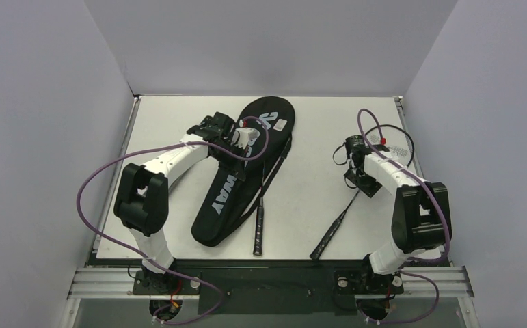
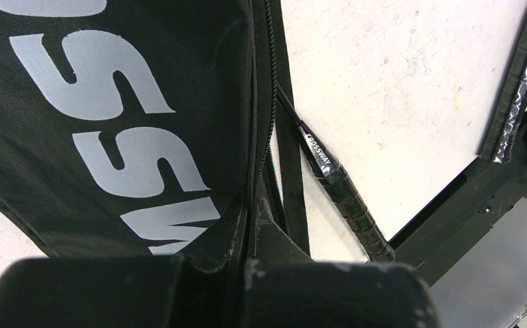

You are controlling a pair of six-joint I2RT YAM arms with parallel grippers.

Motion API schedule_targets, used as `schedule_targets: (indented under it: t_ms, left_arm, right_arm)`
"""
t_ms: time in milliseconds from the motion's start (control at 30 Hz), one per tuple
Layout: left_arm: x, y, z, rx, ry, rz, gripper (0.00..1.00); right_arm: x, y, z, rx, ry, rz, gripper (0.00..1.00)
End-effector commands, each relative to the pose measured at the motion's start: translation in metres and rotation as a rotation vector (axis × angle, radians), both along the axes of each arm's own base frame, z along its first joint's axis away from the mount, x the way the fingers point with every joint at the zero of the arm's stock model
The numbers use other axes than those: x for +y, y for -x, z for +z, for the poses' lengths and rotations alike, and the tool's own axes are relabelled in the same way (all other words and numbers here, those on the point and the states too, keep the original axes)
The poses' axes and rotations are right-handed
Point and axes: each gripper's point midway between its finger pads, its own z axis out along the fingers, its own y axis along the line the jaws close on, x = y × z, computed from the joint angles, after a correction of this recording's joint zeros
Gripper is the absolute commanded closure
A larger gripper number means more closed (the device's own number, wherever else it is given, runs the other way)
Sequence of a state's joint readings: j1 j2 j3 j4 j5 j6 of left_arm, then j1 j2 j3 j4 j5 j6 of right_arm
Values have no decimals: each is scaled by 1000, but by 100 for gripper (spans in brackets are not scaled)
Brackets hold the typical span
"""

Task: Pack up the badminton gear
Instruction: Pick up the racket from the center of the board.

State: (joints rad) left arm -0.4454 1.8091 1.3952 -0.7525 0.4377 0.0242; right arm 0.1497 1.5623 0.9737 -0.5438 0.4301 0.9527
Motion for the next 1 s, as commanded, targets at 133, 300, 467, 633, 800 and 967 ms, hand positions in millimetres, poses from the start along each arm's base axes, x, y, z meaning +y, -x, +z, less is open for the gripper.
schedule_targets:
  t_ms: [133, 300, 467, 633, 800, 967]
  left_arm:
    - [-2, -1, 36, -78, 56, -25, 100]
    - [-2, 1, 36, -80, 57, -41, 100]
    - [-1, 2, 34, -74, 51, -46, 100]
    - [-1, 2, 33, -74, 48, -48, 100]
    - [-1, 2, 33, -73, 49, -49, 100]
    - [-1, -1, 34, -78, 46, -46, 100]
  right_arm:
    - [-14, -17, -13, 68, 35, -29, 44]
    - [-12, -21, -27, 88, 12, -43, 54]
    - [-8, -20, -36, 111, 21, -30, 78]
    - [1, -21, -34, 128, 41, 13, 95]
    - [20, -21, -22, 110, 70, 88, 100]
    - [52, -11, -7, 71, 74, 196, 100]
